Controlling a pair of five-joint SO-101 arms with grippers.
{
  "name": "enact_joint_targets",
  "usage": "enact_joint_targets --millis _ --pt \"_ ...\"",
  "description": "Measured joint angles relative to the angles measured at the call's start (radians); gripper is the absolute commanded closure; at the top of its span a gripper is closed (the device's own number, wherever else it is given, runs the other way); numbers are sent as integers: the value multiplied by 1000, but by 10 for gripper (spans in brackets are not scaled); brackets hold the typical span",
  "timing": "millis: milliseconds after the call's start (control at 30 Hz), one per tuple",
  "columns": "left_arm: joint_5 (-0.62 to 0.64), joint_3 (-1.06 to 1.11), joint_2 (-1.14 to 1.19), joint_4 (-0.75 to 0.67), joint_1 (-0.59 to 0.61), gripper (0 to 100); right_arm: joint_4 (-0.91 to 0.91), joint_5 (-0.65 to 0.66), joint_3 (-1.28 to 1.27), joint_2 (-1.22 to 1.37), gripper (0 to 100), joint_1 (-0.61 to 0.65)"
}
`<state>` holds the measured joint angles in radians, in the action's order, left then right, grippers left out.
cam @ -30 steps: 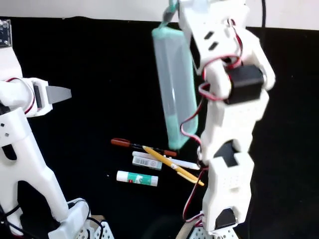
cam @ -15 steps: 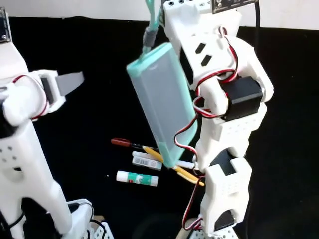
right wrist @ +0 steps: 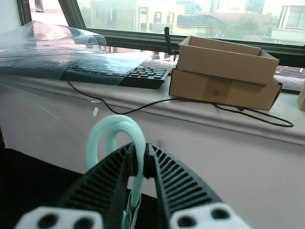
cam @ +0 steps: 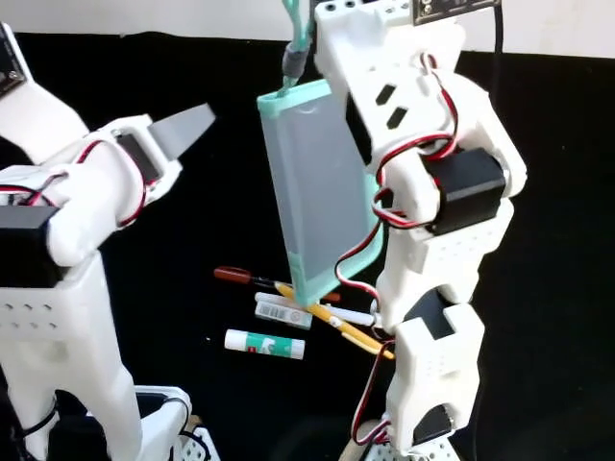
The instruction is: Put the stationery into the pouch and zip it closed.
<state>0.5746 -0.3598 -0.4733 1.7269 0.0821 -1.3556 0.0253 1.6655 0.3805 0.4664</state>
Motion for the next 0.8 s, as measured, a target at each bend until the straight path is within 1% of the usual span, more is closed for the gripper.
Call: enact_joint_targets --millis 133,333,433,533,667,800 --pt "9 0 64 -21 -8 625 -28 -5 0 0 992 11" --pt "12 -5 244 -31 -11 625 -72 -5 0 -74 992 14" --pt "55 -15 282 -31 -11 625 -104 -5 0 -153 992 15" --pt "83 -72 285 -31 -12 625 -115 -5 8 -195 992 15" --pt "87 -143 285 -9 -86 625 -118 -5 9 -201 992 15" --pt "89 -157 285 12 -163 625 -118 -5 9 -201 992 15"
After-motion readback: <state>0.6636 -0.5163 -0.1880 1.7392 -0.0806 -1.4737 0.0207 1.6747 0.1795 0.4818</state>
